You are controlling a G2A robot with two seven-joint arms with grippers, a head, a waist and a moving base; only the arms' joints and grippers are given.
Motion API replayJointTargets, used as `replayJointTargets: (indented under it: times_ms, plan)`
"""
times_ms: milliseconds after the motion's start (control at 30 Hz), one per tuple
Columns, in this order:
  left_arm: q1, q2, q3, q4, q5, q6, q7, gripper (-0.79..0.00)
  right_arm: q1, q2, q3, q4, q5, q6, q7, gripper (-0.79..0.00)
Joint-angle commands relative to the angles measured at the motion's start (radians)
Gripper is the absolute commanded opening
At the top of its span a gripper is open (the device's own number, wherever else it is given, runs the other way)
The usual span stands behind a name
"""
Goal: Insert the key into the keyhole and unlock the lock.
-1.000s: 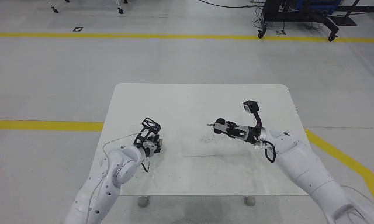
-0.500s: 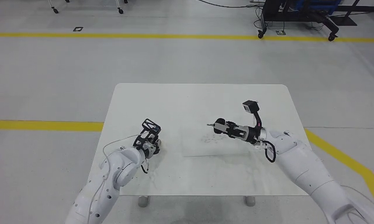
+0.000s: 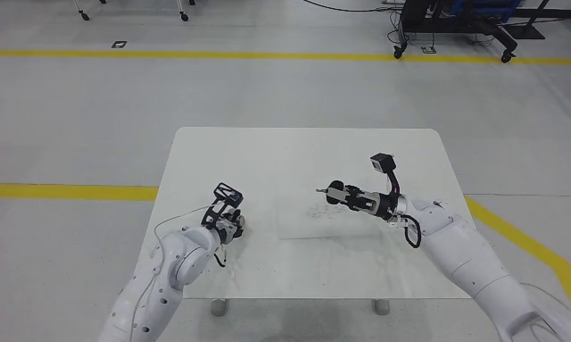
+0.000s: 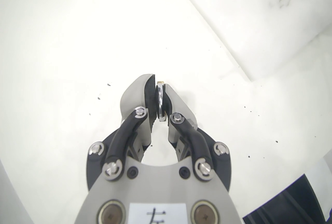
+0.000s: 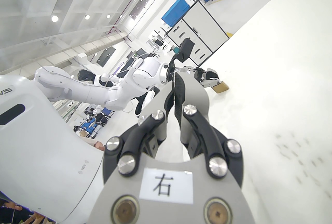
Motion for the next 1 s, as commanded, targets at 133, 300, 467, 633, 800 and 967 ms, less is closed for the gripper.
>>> replayJointTargets:
  times_ms: [133,300,467,633,800,967]
  plan:
    - [0.005,0.0,0.0,-0.006,0.009,0.002,-0.004,-0.517,0.0,0.0,0.0,0.0,0.0,0.0,0.0,-0.785]
    - [0.013,0.0,-0.003,-0.014,0.013,0.01,-0.004,-0.785,0.0,0.0,0.0,0.0,0.0,0.0,0.0,-0.785]
    - [0.016,-0.001,-0.009,-0.012,0.02,0.018,0.005,-0.785,0.0,0.0,0.0,0.0,0.0,0.0,0.0,-0.785]
    - [0.015,-0.001,-0.016,-0.018,0.013,0.015,0.016,-0.785,0.0,0.0,0.0,0.0,0.0,0.0,0.0,-0.785]
    - [0.015,-0.005,-0.036,-0.014,-0.081,0.006,0.062,-0.785,0.0,0.0,0.0,0.0,0.0,0.0,0.0,-0.785]
    - [0.02,-0.015,-0.09,0.019,-0.393,-0.063,0.188,-0.785,0.0,0.0,0.0,0.0,0.0,0.0,0.0,-0.785]
